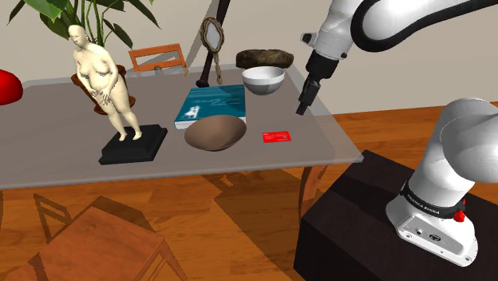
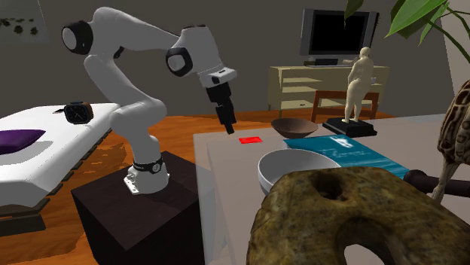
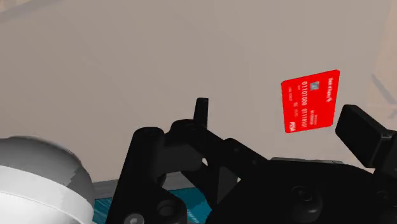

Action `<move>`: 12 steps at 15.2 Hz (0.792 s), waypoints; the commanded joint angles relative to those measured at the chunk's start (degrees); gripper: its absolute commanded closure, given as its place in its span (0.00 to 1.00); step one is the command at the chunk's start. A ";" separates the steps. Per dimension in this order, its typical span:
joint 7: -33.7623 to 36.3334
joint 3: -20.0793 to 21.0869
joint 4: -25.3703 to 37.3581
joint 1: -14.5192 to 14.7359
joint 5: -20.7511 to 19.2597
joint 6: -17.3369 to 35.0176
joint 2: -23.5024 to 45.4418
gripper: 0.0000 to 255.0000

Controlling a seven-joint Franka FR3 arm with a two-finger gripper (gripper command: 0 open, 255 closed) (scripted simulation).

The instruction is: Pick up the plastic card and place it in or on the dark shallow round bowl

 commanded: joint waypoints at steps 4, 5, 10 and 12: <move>-10.87 -2.85 -3.75 9.34 6.30 16.12 5.08 0.00; -13.37 -3.74 -4.13 11.71 7.87 19.21 6.41 0.00; -20.89 -7.40 -4.49 19.85 13.20 28.57 11.83 0.00; -21.73 -8.05 -4.26 21.17 14.34 30.53 13.90 0.00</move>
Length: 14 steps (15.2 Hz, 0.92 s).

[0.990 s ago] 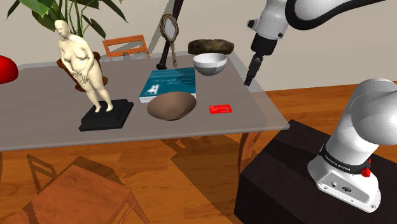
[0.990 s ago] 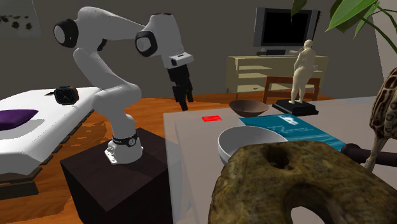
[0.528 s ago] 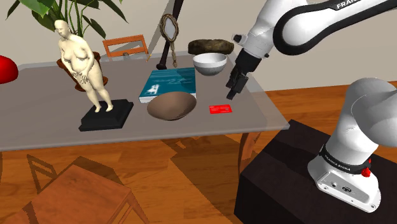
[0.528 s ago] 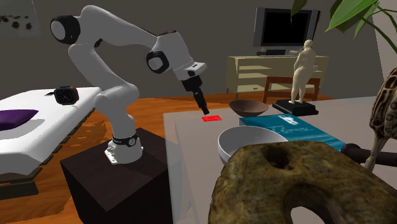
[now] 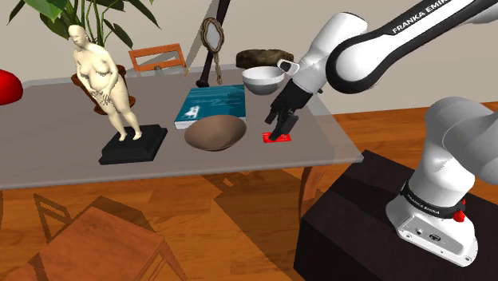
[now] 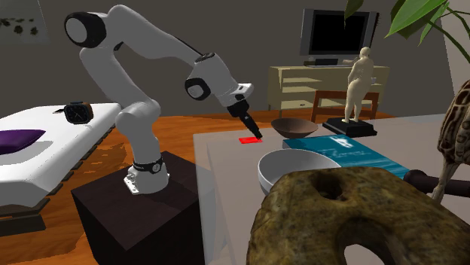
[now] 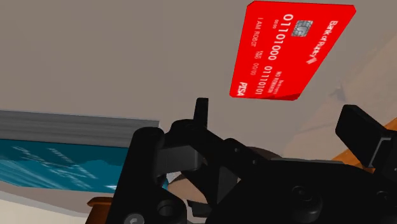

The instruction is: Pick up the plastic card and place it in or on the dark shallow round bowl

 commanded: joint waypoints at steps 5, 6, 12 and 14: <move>-2.45 -1.95 0.81 3.49 3.02 4.39 4.82 0.00; -2.44 -1.94 0.81 3.48 3.02 4.39 4.82 0.00; -2.45 -1.95 0.81 3.49 3.02 4.39 4.82 1.00; -2.43 -1.94 0.82 3.45 2.99 4.34 4.79 1.00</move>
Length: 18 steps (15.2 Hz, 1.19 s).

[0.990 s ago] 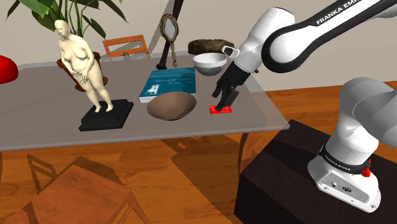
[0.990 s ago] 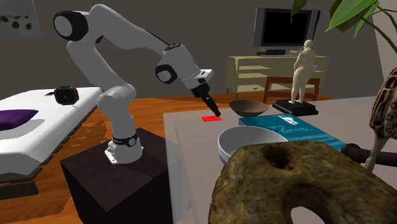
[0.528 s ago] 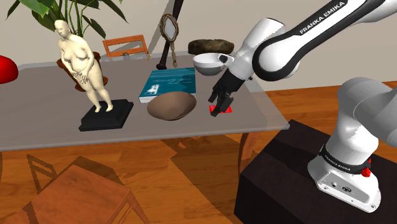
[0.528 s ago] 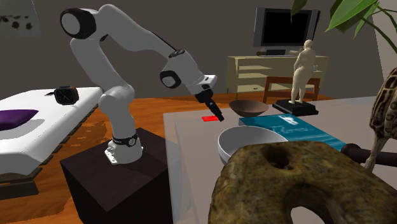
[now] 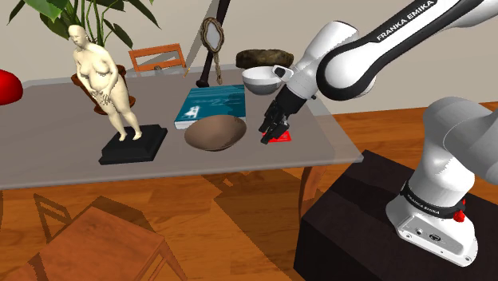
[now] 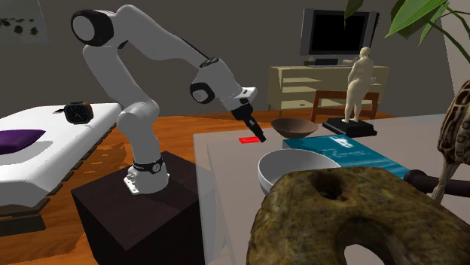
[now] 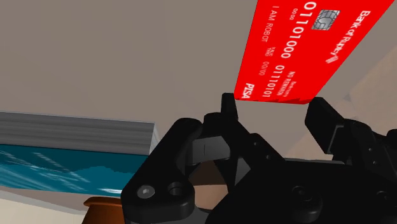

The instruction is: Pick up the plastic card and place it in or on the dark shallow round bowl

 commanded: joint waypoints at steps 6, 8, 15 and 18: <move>-0.40 -0.39 -0.87 0.13 0.26 0.34 0.20 1.00; 0.64 0.42 -0.05 -0.81 -0.68 -1.00 -0.25 1.00; 4.70 3.22 2.49 -4.62 -4.56 -7.55 -4.07 1.00; 6.05 3.99 3.83 -5.73 -5.78 -10.27 -5.42 1.00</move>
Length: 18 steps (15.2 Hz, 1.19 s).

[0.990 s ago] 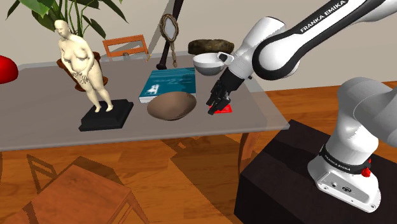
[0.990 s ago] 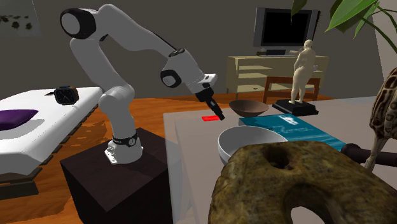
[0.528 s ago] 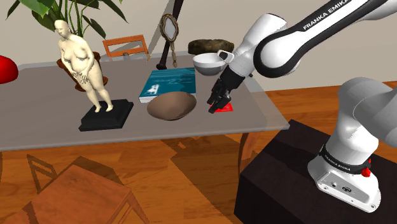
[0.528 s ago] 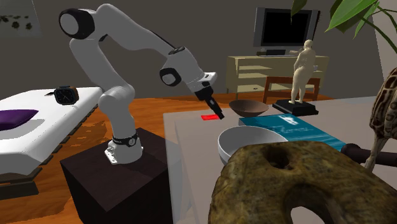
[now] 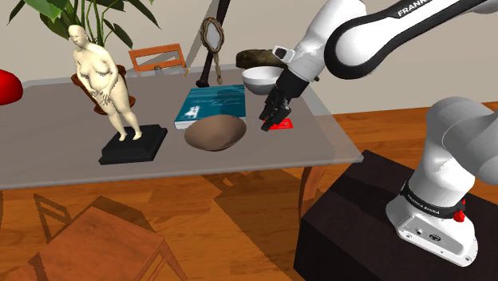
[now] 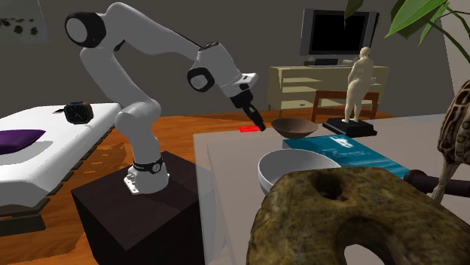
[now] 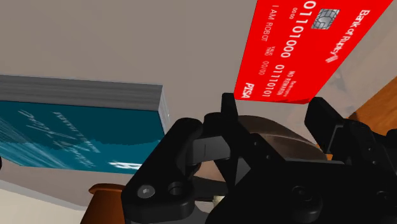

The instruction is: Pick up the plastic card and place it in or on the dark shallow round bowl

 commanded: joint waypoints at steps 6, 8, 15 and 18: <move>2.67 1.32 3.47 -2.01 -2.35 -6.18 -2.64 1.00; 3.32 1.58 4.58 -2.43 -2.89 -7.87 -3.23 1.00; 5.86 3.18 12.40 -2.00 -3.23 -9.32 2.77 1.00; 7.38 4.32 18.35 -1.29 -3.12 -8.28 9.45 1.00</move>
